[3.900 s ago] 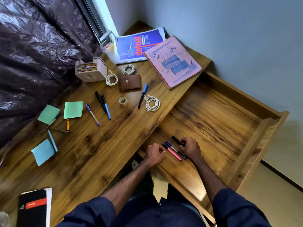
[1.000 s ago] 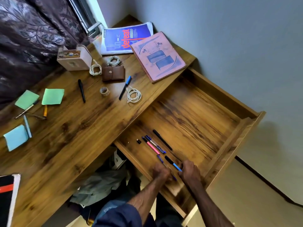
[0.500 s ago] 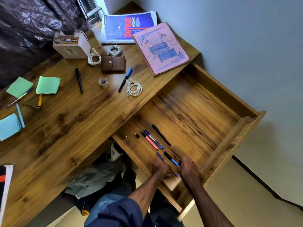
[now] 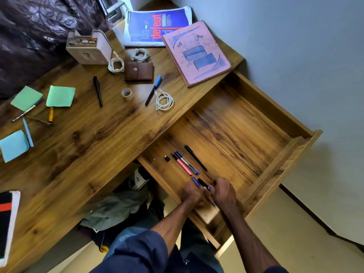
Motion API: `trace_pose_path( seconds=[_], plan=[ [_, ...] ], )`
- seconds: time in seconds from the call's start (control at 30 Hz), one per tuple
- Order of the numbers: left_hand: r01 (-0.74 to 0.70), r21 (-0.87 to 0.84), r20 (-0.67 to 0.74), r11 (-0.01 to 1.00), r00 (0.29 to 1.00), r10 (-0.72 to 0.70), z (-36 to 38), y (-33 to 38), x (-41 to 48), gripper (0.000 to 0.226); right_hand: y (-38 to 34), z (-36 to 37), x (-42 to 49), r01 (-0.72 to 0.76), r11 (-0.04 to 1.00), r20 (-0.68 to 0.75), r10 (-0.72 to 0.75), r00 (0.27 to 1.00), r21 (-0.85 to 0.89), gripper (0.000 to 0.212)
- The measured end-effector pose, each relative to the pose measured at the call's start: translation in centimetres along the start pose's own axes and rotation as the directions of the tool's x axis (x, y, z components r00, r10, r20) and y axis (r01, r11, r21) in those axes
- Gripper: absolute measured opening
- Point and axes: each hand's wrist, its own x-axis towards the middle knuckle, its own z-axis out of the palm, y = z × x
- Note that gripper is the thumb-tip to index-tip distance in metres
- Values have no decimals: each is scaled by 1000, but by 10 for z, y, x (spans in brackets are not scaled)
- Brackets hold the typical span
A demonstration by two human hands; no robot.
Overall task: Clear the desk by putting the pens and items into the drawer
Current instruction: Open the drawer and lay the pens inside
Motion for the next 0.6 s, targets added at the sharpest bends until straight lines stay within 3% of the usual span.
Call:
trace_pose_path(
  seconds=[0.1,0.2,0.6],
  plan=[
    [-43,121,-25,992,999,46,3,-13,32,43,-25,-3,11,86,995,-85,-81,993,47,11],
    [-92,148,-2,985,996,94,-31,9,-7,28,-48,-2,24,125,992,-100,-121,988,36,6],
    [-148,200,21,969,989,146,-61,17,-16,12,-58,24,50,26,998,-41,-28,999,-49,6]
  ],
)
